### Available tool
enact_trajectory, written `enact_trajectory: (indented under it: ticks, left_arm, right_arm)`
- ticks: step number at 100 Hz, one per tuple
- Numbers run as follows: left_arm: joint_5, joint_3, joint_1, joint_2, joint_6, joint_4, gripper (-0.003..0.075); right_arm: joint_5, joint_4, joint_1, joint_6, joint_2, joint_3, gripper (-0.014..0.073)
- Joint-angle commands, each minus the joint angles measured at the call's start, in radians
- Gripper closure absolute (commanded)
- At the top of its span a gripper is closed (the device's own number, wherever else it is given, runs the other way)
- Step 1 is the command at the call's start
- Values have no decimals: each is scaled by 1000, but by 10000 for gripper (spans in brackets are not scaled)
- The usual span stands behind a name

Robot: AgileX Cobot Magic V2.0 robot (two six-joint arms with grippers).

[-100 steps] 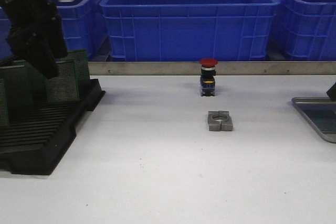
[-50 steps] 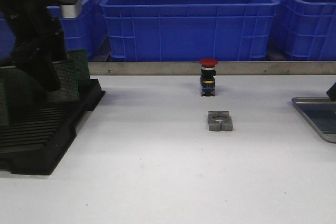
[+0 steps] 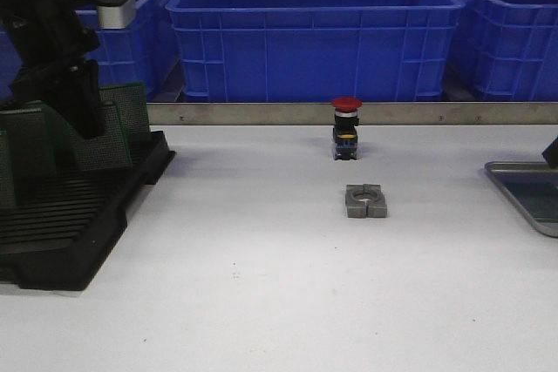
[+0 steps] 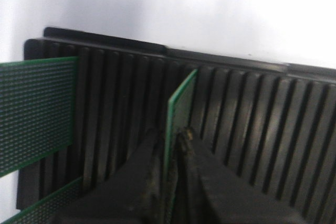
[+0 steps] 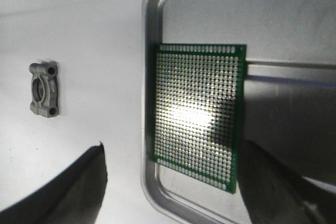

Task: Place circuit board on tray
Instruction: 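Lift the second board out and carry it over the table center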

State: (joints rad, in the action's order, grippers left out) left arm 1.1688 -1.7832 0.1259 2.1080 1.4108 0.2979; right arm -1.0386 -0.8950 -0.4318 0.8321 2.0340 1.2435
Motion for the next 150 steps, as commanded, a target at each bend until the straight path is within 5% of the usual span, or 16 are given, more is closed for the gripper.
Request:
enact_trajectory:
  ticks: [1,62,89,111,150]
  left_arm:
    - [-61,-29,-3,-56,-15,31,738]
    - [-24,-118,-3,-58,-15,37,738]
    - [108,-152,-3,-58,-17,68,738]
    - [108,-152,1,-86,-37,240,738]
    - [108,-152,175,-214,-173,288,738]
  right_arm:
    - [-38,-31,-6,7,-48,23,53]
    - [-38,-31,-6,7,-48,23,53]
    - [-38,-31,-6,7,-48,23,53]
    - [-38,-31,-6,7,-48,23,53]
    - [-40,-32,-6,7,-48,23,53]
